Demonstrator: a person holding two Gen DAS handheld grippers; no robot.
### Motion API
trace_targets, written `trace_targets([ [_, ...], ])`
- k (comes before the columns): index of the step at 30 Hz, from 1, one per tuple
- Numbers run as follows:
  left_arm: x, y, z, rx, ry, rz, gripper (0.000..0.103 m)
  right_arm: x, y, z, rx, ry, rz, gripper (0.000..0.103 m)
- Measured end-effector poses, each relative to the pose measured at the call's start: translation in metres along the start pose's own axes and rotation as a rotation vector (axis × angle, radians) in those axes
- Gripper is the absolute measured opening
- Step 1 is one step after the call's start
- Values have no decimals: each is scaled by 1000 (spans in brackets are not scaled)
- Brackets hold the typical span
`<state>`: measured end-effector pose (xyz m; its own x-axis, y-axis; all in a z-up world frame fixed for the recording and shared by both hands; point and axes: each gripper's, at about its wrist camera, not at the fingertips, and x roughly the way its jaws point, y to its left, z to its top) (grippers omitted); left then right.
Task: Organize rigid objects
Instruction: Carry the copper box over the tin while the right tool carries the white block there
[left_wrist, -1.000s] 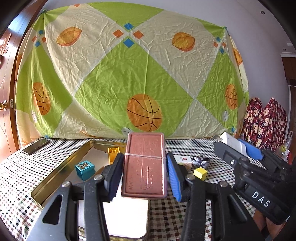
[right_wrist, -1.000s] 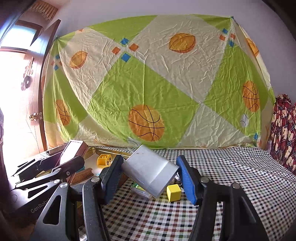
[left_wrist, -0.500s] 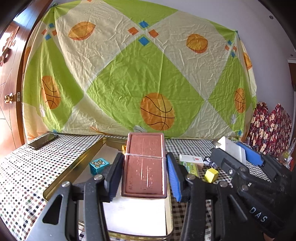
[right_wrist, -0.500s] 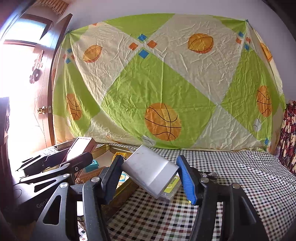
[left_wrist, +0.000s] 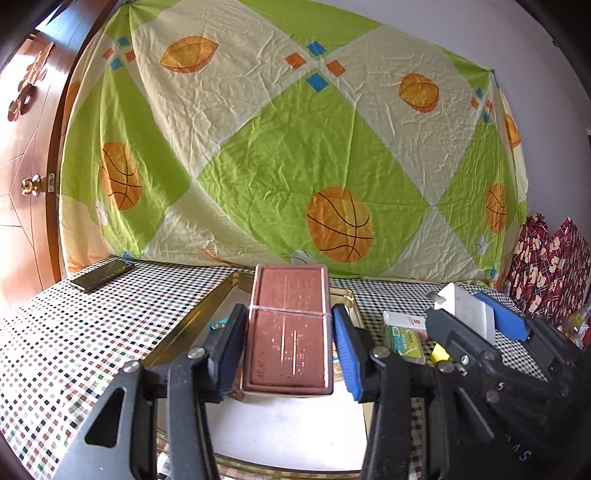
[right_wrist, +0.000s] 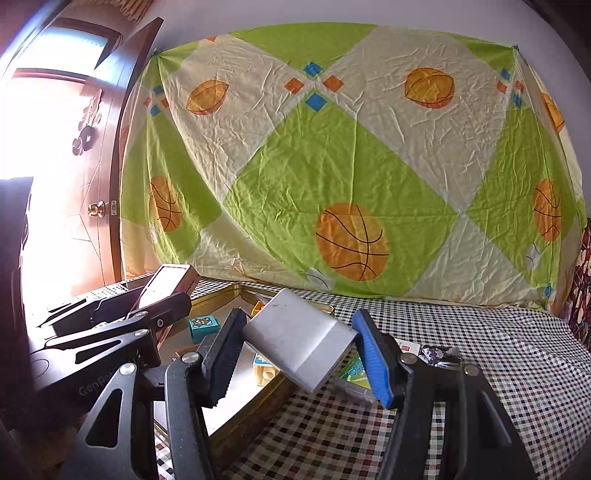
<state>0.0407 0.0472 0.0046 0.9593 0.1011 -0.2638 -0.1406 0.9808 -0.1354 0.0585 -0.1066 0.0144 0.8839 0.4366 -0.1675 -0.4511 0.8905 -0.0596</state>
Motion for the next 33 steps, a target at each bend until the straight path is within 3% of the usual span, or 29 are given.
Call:
trace_targets([
  [33, 22, 53, 4, 5, 68, 97, 45, 29, 50, 3, -68, 44, 82, 62],
])
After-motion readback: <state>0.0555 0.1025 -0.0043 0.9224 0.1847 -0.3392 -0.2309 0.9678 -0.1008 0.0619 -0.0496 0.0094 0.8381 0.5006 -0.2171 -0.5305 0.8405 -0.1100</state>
